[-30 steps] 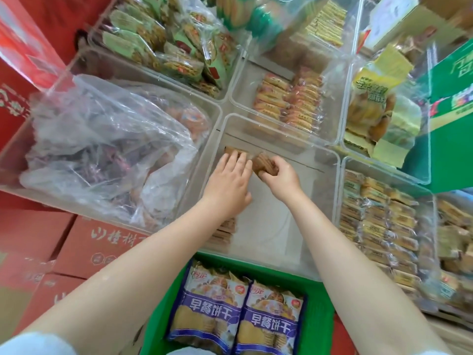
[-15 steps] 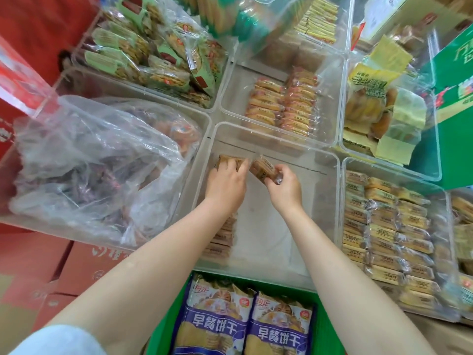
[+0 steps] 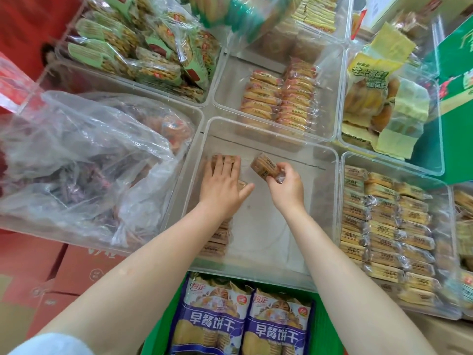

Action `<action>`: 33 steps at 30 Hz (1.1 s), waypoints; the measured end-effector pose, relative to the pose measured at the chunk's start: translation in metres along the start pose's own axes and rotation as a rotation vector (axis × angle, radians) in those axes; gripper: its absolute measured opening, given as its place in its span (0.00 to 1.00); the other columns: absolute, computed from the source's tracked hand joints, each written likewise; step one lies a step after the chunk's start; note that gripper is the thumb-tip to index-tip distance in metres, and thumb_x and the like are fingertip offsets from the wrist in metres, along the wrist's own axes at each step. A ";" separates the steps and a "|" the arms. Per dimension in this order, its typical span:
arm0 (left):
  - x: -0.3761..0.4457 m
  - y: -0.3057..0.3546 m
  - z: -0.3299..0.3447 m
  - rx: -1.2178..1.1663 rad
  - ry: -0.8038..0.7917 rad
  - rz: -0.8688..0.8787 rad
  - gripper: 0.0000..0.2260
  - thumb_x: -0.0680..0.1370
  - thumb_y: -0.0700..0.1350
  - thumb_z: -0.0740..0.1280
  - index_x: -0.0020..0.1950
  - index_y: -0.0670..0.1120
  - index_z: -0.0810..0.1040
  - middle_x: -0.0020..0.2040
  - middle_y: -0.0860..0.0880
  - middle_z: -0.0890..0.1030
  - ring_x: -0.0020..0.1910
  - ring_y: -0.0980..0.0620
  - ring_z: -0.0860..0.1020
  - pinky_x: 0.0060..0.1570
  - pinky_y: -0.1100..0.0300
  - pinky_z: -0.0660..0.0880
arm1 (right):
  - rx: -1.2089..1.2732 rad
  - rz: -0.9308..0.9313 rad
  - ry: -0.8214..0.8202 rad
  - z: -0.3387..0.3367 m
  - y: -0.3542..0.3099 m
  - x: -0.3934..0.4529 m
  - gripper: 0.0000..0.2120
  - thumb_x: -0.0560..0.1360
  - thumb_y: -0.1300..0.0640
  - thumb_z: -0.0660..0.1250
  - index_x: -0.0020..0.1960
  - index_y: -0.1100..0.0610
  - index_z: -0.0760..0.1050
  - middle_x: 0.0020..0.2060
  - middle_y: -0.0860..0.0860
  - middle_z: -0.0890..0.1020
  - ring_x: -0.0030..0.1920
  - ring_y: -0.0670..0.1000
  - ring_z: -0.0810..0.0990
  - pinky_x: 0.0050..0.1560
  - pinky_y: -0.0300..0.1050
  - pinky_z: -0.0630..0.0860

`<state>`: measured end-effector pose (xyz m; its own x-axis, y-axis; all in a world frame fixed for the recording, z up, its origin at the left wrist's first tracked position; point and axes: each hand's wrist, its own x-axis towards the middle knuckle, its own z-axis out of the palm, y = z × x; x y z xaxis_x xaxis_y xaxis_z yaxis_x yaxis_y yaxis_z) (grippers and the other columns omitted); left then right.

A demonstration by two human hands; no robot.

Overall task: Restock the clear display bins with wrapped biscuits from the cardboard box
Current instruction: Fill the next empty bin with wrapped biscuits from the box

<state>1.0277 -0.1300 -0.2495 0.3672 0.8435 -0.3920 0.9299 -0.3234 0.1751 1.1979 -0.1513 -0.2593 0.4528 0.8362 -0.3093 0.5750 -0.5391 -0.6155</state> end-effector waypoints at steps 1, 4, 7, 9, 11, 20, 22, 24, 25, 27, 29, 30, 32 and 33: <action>-0.006 0.000 0.001 0.010 -0.012 0.008 0.37 0.82 0.67 0.43 0.83 0.45 0.43 0.83 0.42 0.49 0.81 0.41 0.46 0.78 0.42 0.44 | -0.008 -0.014 -0.007 0.002 -0.001 0.001 0.18 0.75 0.59 0.71 0.65 0.55 0.76 0.57 0.57 0.80 0.58 0.58 0.78 0.58 0.45 0.73; -0.024 0.001 0.005 0.044 -0.037 0.018 0.38 0.81 0.68 0.41 0.83 0.45 0.41 0.83 0.42 0.45 0.82 0.43 0.42 0.78 0.42 0.42 | -0.027 -0.034 -0.053 0.012 -0.009 0.006 0.18 0.76 0.58 0.71 0.65 0.53 0.77 0.57 0.57 0.81 0.56 0.56 0.79 0.52 0.39 0.69; -0.040 0.004 0.007 0.081 -0.048 0.025 0.38 0.81 0.67 0.42 0.83 0.44 0.42 0.83 0.41 0.44 0.82 0.42 0.42 0.79 0.42 0.41 | -0.032 -0.078 -0.120 0.027 -0.021 0.008 0.19 0.77 0.60 0.69 0.67 0.52 0.78 0.56 0.57 0.79 0.55 0.55 0.79 0.52 0.37 0.67; -0.045 0.002 0.004 0.112 -0.056 0.030 0.37 0.82 0.66 0.45 0.83 0.43 0.42 0.83 0.42 0.45 0.82 0.42 0.43 0.79 0.43 0.41 | 0.012 -0.069 -0.249 0.037 -0.032 0.007 0.22 0.79 0.62 0.65 0.72 0.51 0.74 0.57 0.55 0.76 0.57 0.50 0.76 0.58 0.35 0.66; -0.046 -0.001 -0.001 0.126 -0.070 0.040 0.35 0.83 0.63 0.46 0.82 0.42 0.42 0.83 0.42 0.45 0.82 0.42 0.43 0.79 0.43 0.42 | 0.113 0.011 -0.355 0.043 -0.040 0.004 0.24 0.80 0.58 0.60 0.76 0.48 0.69 0.65 0.54 0.74 0.65 0.52 0.75 0.68 0.44 0.69; -0.070 -0.010 -0.015 0.140 0.019 0.118 0.29 0.84 0.51 0.51 0.82 0.40 0.51 0.82 0.39 0.52 0.81 0.40 0.47 0.78 0.44 0.38 | 0.242 0.042 -0.386 0.063 -0.079 -0.015 0.21 0.81 0.44 0.54 0.69 0.49 0.74 0.66 0.53 0.77 0.67 0.54 0.73 0.71 0.51 0.67; -0.083 -0.014 -0.020 0.130 0.187 0.168 0.24 0.82 0.48 0.52 0.76 0.41 0.68 0.80 0.39 0.61 0.81 0.39 0.54 0.78 0.42 0.40 | 0.186 0.061 -0.308 0.062 -0.079 -0.007 0.18 0.82 0.50 0.56 0.68 0.51 0.75 0.65 0.57 0.77 0.66 0.57 0.74 0.69 0.48 0.68; -0.092 -0.024 -0.020 0.086 0.367 0.164 0.24 0.77 0.48 0.53 0.69 0.42 0.76 0.77 0.39 0.67 0.78 0.39 0.61 0.77 0.40 0.50 | 0.132 0.065 -0.268 0.060 -0.077 -0.001 0.17 0.82 0.53 0.58 0.69 0.51 0.74 0.65 0.59 0.74 0.65 0.59 0.74 0.67 0.44 0.67; -0.095 -0.030 -0.019 0.052 0.409 0.129 0.25 0.77 0.48 0.52 0.70 0.42 0.75 0.78 0.38 0.66 0.79 0.39 0.60 0.77 0.39 0.53 | 0.098 0.057 -0.263 0.060 -0.077 0.000 0.18 0.81 0.54 0.58 0.71 0.50 0.72 0.66 0.59 0.73 0.64 0.59 0.74 0.66 0.43 0.67; -0.099 -0.042 -0.019 0.045 0.357 0.043 0.27 0.79 0.48 0.52 0.78 0.43 0.65 0.81 0.39 0.55 0.81 0.39 0.51 0.78 0.40 0.51 | 0.053 0.040 -0.261 0.062 -0.080 0.000 0.20 0.81 0.54 0.60 0.73 0.48 0.68 0.66 0.58 0.74 0.63 0.60 0.76 0.65 0.45 0.69; -0.100 -0.047 -0.017 0.063 0.276 0.016 0.29 0.81 0.50 0.51 0.82 0.44 0.53 0.82 0.40 0.44 0.81 0.40 0.41 0.78 0.42 0.46 | 0.010 0.019 -0.278 0.064 -0.081 -0.002 0.20 0.80 0.52 0.63 0.71 0.48 0.68 0.64 0.59 0.74 0.60 0.60 0.77 0.61 0.44 0.70; -0.099 -0.048 -0.016 0.061 0.268 0.017 0.30 0.81 0.51 0.51 0.83 0.45 0.51 0.82 0.41 0.41 0.81 0.40 0.39 0.78 0.42 0.45 | -0.005 0.006 -0.281 0.064 -0.082 -0.002 0.19 0.79 0.51 0.65 0.70 0.48 0.69 0.64 0.59 0.74 0.59 0.60 0.77 0.60 0.43 0.71; -0.097 -0.047 -0.016 0.042 0.271 0.015 0.30 0.81 0.52 0.52 0.83 0.46 0.51 0.82 0.41 0.40 0.81 0.41 0.37 0.78 0.43 0.45 | -0.037 -0.014 -0.276 0.063 -0.083 0.000 0.19 0.77 0.50 0.68 0.67 0.48 0.70 0.63 0.59 0.74 0.54 0.58 0.78 0.58 0.43 0.74; -0.096 -0.047 -0.016 0.024 0.276 0.008 0.30 0.81 0.52 0.52 0.83 0.46 0.52 0.82 0.41 0.39 0.81 0.42 0.37 0.78 0.43 0.44 | -0.064 -0.017 -0.283 0.062 -0.083 0.001 0.20 0.76 0.50 0.69 0.66 0.48 0.70 0.62 0.59 0.73 0.50 0.56 0.78 0.55 0.43 0.75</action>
<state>0.9486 -0.1893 -0.2056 0.3578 0.9248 -0.1297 0.9285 -0.3375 0.1546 1.1085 -0.0993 -0.2533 0.2397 0.8351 -0.4951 0.6269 -0.5225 -0.5779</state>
